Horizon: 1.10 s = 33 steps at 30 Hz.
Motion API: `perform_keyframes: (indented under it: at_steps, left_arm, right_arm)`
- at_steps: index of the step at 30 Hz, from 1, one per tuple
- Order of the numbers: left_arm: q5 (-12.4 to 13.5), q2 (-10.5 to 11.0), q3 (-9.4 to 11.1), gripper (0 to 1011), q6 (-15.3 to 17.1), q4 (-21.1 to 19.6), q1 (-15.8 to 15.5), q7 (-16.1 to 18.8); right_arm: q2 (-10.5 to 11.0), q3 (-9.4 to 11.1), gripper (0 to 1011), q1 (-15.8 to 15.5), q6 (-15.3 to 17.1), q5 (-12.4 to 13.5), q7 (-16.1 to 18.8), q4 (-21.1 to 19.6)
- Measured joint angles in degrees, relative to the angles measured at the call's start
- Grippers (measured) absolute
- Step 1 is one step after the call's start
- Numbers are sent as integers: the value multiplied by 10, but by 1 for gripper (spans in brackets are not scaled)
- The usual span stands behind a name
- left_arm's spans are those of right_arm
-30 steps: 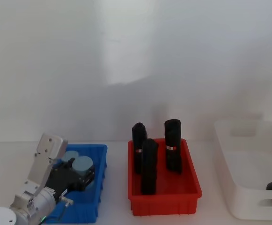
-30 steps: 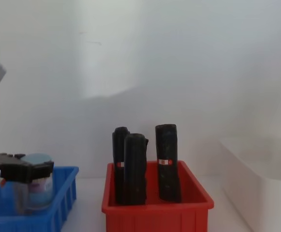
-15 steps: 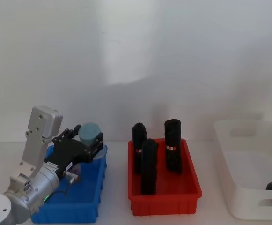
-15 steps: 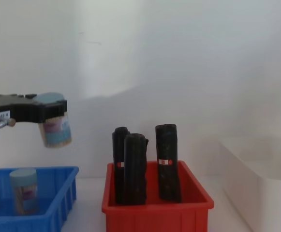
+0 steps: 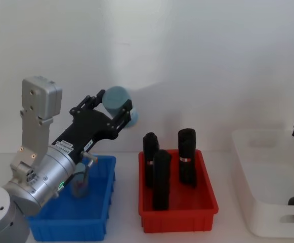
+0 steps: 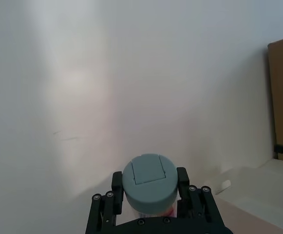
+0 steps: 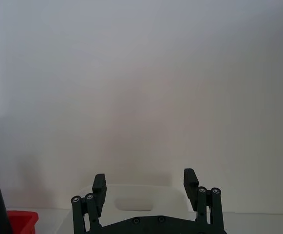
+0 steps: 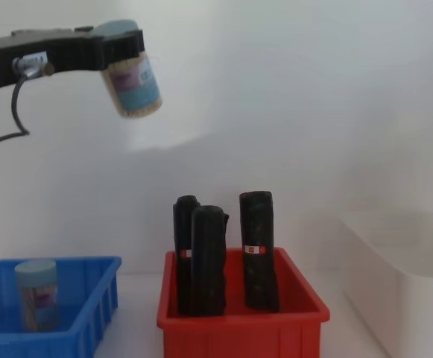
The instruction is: Pick the cotton swabs from the blue box and place them into the white box.
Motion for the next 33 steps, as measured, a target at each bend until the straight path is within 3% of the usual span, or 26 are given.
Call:
perform_keyframes:
  at_steps: [14,33]
  left_arm:
    - [-14,-35,11,670,-26,-11,-33,-43]
    - [-17,-44,12,670,-32,-7,-44,-55]
  right_arm:
    - [-3,-12,1002,20,2,-10,112,20]
    - [-11,-34,1002,21,-29,-43,172,-1]
